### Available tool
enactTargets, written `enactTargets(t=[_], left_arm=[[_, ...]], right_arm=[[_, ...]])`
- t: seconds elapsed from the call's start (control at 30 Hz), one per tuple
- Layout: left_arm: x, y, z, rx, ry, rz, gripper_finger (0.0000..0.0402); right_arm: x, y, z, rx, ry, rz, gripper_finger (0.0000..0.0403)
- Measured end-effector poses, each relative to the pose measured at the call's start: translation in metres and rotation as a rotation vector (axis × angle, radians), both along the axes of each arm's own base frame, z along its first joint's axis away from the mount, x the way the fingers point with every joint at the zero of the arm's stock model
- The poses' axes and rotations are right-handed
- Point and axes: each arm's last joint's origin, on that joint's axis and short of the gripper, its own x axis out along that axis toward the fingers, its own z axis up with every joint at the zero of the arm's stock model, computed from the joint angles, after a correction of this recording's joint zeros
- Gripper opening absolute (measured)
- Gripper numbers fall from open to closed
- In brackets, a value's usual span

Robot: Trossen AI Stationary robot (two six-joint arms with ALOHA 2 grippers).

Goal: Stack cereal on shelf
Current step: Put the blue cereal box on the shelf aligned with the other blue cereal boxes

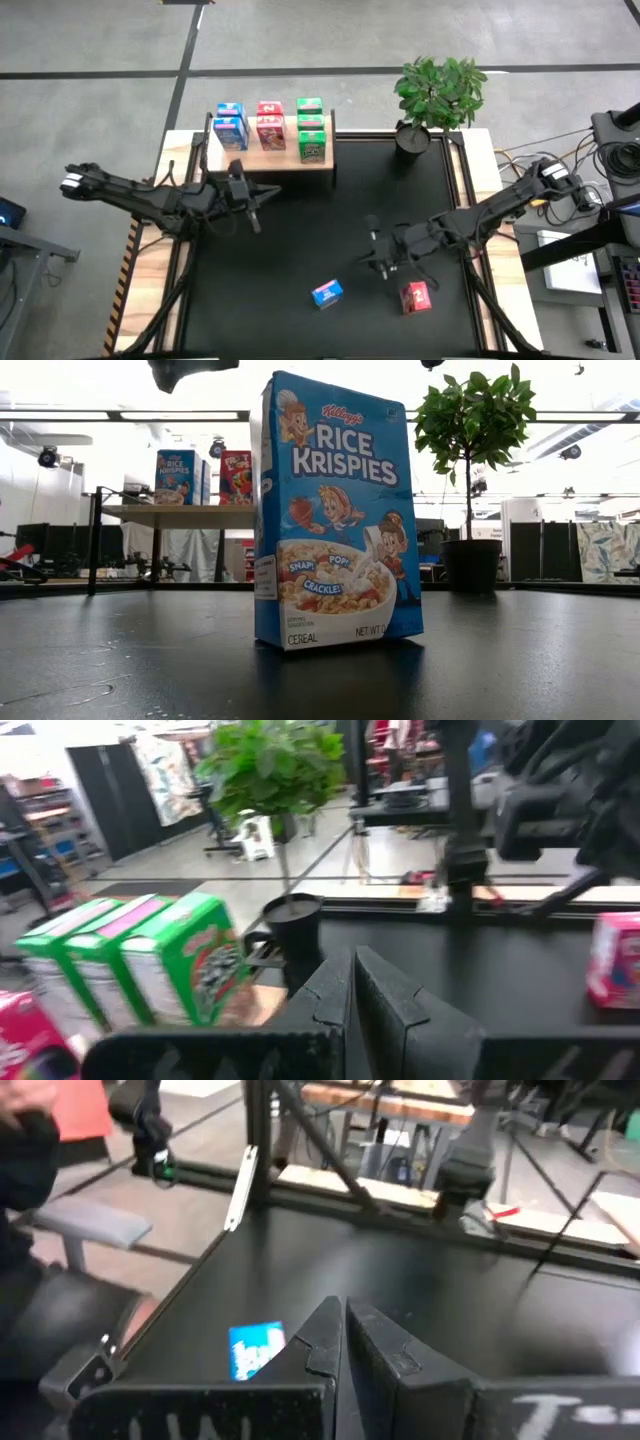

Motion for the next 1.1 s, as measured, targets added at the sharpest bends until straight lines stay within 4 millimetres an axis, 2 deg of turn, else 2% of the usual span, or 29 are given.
enactTargets(t=[0.13,0.37,0.53,0.7,0.9,1.0,1.1], left_arm=[[-0.003,-0.008,0.001,-0.009,-0.009,-0.047,0.0000],[-0.008,-0.021,0.026,-0.062,-0.067,-0.119,0.0000],[-0.012,-0.033,0.031,-0.061,-0.064,-0.182,0.0000],[-0.015,-0.037,0.032,-0.062,-0.067,-0.208,0.0000],[-0.016,-0.038,0.034,-0.067,-0.072,-0.213,0.0000],[-0.018,-0.038,0.038,-0.074,-0.077,-0.216,0.0000],[-0.020,-0.038,0.041,-0.091,-0.081,-0.223,0.0000]], right_arm=[[0.007,0.010,-0.012,-0.011,0.035,0.014,0.0009],[0.024,0.028,-0.001,0.044,0.076,0.008,0.0009],[0.041,0.045,-0.001,-0.042,0.209,0.019,0.0024],[0.057,0.055,0.004,-0.101,0.406,-0.018,0.0079],[0.075,0.066,0.009,-0.157,0.555,-0.033,0.0175],[0.084,0.071,0.004,-0.174,0.579,-0.032,0.0218],[0.092,0.074,-0.008,-0.207,0.618,-0.027,0.0248]])
